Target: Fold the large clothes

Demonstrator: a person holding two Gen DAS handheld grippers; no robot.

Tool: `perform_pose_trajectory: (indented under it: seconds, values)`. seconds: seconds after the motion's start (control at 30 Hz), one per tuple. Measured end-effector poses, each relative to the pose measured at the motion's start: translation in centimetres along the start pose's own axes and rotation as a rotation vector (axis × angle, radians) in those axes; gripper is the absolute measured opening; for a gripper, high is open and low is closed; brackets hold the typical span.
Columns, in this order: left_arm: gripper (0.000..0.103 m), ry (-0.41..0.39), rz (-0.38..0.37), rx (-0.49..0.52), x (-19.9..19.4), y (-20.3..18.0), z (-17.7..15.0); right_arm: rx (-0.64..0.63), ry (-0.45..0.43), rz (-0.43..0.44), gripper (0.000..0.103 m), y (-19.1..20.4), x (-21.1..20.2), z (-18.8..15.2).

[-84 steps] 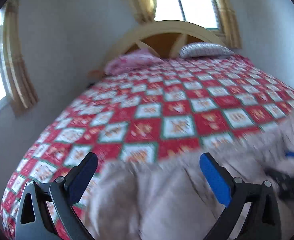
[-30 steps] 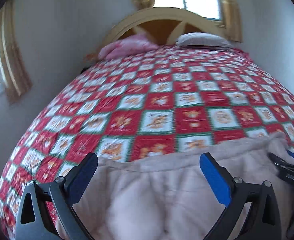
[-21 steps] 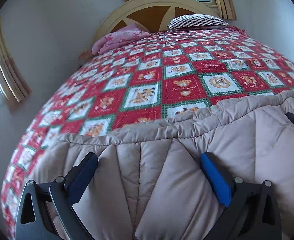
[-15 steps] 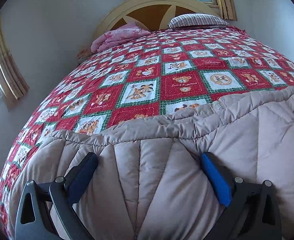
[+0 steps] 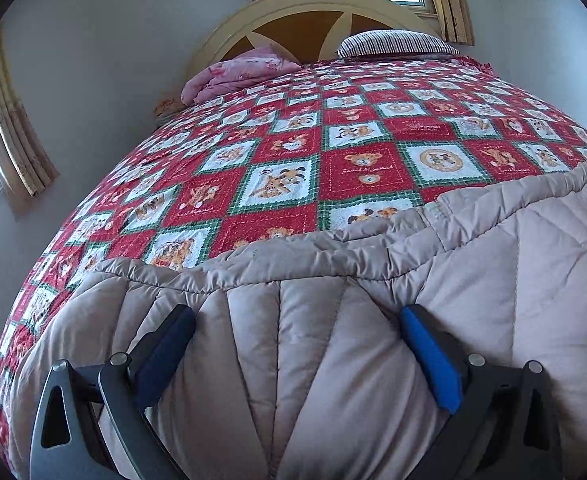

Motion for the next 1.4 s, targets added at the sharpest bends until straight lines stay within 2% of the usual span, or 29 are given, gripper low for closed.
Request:
perform_pose_trajectory:
  seconds: [0.2, 0.27, 0.33, 0.47, 0.53, 0.63, 0.73, 0.8, 0.87, 0.93, 1.03, 1.13, 1.2, 1.33, 1.37, 1.4]
  values:
    - [0.102, 0.018, -0.013, 0.001, -0.1, 0.3, 0.2, 0.033, 0.059, -0.021, 0.101, -1.4, 2.4, -1.4]
    - [0.102, 0.043, -0.075, -0.023, -0.9, 1.4, 0.5, 0.029, 0.063, -0.022, 0.102, -1.5, 2.7, -1.6]
    - [0.102, 0.044, -0.114, -0.032, -2.3, 2.8, 0.6, 0.033, 0.080, -0.015, 0.103, -1.7, 3.1, -1.8]
    - [0.102, -0.045, -0.158, -0.036, -8.6, 7.6, -0.2, 0.026, 0.105, -0.024, 0.103, -1.6, 3.5, -1.9]
    - [0.102, -0.072, -0.176, -0.061, -11.4, 11.3, -1.7, 0.018, 0.114, -0.036, 0.103, -1.5, 3.6, -1.9]
    - [0.102, -0.058, -0.158, -0.125, -14.2, 17.4, -5.8, 0.006, 0.124, -0.052, 0.103, -1.2, 3.8, -2.0]
    - [0.102, -0.016, -0.165, -0.226, -14.8, 21.6, -10.3, -0.006, 0.133, -0.068, 0.103, -1.0, 3.9, -2.0]
    - [0.102, 0.012, -0.220, -0.309, -14.7, 23.6, -13.7, -0.019, 0.138, -0.084, 0.103, -0.8, 4.1, -2.0]
    - [0.102, 0.039, -0.267, -0.370, -14.2, 24.3, -15.8, -0.028, 0.141, -0.095, 0.103, -0.7, 4.1, -2.0]
    - [0.102, 0.046, -0.348, -0.445, -13.6, 24.2, -17.3, -0.032, 0.142, -0.100, 0.103, -0.6, 4.1, -2.0]
    - [0.102, 0.041, -0.435, -0.495, -12.7, 23.0, -17.8, -0.032, 0.137, -0.099, 0.103, -0.6, 3.9, -2.1]
    - [0.102, 0.073, -0.495, -0.535, -11.3, 21.7, -17.8, -0.026, 0.131, -0.090, 0.103, -0.6, 3.8, -2.0]
    - [0.102, 0.091, -0.509, -0.565, -10.1, 21.4, -17.9, -0.024, 0.127, -0.086, 0.103, -0.6, 3.7, -2.1]
    - [0.102, 0.052, -0.533, -0.595, -9.4, 21.4, -17.4, -0.023, 0.125, -0.085, 0.103, -0.7, 3.6, -2.1]
    - [0.095, 0.039, -0.566, -0.610, -9.3, 21.4, -17.3, -0.023, 0.125, -0.084, 0.103, -0.7, 3.6, -2.1]
    - [0.062, 0.026, -0.631, -0.622, -9.1, 21.2, -17.2, -0.023, 0.125, -0.084, 0.103, -0.7, 3.6, -2.1]
Point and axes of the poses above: each gripper's, at about its wrist camera, not at the fingertips, and x roughly the way its jaws point, y to its left, z to its top, the point moved 1 cm from there along x, roughly the way its jaws point, and after that the axes turned 1 degree about y, right-handed, at the moved point
